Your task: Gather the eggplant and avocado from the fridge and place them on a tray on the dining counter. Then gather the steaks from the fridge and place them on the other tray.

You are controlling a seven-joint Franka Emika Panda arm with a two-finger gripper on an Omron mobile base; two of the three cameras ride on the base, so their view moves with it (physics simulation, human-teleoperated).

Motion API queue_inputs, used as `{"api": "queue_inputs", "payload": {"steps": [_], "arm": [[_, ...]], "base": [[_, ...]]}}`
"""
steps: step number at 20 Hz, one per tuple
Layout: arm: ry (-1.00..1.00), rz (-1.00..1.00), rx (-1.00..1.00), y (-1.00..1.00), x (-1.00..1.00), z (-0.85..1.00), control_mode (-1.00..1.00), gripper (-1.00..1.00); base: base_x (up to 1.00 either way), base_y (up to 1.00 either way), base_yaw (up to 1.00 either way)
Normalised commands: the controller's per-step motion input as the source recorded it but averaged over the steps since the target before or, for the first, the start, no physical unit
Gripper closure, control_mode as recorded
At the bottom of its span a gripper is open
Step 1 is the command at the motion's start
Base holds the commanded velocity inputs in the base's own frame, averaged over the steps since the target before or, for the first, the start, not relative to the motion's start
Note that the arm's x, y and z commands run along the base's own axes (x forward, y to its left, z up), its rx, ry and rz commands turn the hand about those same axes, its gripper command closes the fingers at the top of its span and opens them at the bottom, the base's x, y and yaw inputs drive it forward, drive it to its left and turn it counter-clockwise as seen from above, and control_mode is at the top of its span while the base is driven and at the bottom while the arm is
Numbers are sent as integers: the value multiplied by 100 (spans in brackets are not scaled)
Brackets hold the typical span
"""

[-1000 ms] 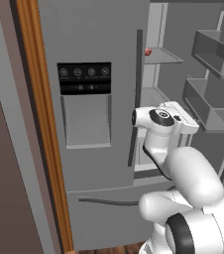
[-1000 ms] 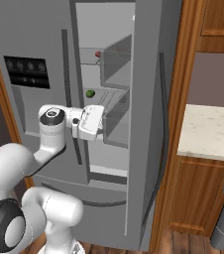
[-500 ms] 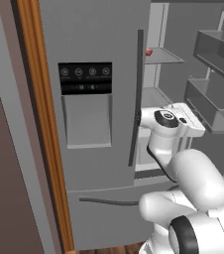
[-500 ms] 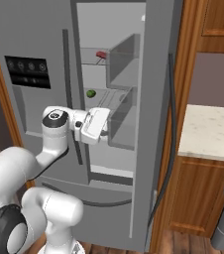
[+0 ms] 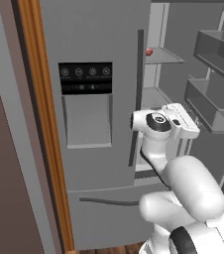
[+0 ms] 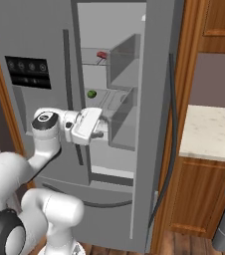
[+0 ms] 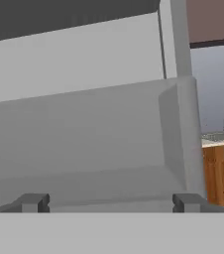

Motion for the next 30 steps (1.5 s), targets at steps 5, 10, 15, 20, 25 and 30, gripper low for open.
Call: {"api": "queue_inputs", "payload": {"steps": [5,10,15,20,25,30], "arm": [[0,26,-9,84,-29,8,-100,-100],[2,55,-7,91,-20,0,-100,-100],[1,59,-1,90,-7,0,-100,-100],[-2,47,0,44,-1,0,-100,-100],[-13,40,0,24,0,0,-100,-100],[-8,29,0,5,4,0,-100,-100]], "base": [[0,0,0],[0,0,0],[0,0,0],[0,0,0],[0,0,0],[0,0,0]]}}
